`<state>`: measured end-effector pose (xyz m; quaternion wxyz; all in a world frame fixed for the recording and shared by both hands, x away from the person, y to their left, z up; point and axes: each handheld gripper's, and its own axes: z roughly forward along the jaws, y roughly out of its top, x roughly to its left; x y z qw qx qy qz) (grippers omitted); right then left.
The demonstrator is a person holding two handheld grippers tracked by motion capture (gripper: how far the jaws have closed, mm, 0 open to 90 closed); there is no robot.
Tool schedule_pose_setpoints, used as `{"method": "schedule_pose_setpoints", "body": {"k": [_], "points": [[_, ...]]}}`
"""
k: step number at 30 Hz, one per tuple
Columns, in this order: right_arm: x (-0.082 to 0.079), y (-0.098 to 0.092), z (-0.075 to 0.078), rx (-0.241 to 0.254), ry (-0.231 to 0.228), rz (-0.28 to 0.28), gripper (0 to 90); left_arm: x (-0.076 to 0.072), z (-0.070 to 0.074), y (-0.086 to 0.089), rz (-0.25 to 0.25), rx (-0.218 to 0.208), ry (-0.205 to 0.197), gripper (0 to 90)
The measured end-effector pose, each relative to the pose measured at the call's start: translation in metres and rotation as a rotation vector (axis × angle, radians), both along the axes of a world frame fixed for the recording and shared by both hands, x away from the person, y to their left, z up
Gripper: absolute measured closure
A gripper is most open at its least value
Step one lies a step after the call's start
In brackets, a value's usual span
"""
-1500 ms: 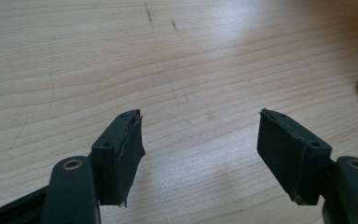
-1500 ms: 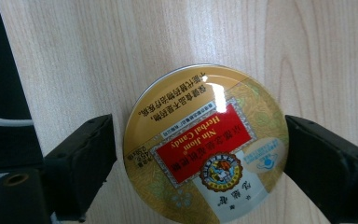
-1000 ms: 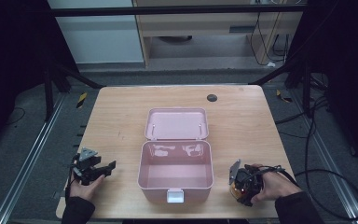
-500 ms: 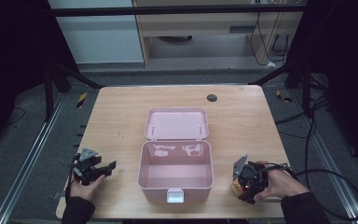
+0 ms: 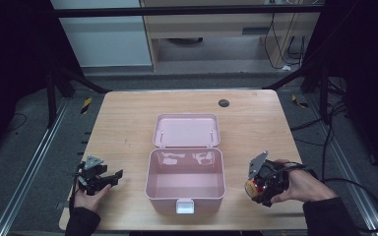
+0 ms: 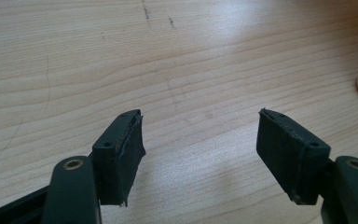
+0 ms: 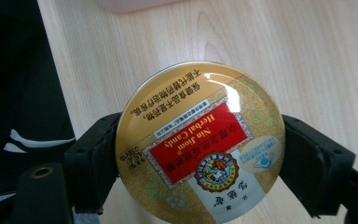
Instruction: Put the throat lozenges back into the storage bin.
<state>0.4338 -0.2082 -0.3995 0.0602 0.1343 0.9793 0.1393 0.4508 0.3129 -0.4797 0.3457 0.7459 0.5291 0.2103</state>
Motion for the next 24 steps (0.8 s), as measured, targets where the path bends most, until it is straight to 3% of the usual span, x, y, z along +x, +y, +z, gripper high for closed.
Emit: {"method": "schedule_pose_setpoints", "body": {"k": [14, 24], "points": [[0.004, 0.009, 0.039, 0.007, -0.020, -0.003, 20.7, 0.000, 0.000, 0.000, 0.000, -0.004, 0.001, 30.9], [0.006, 0.025, 0.068, 0.010, -0.044, 0.026, 20.7, 0.000, 0.000, 0.000, -0.001, -0.003, 0.004, 30.9]]}}
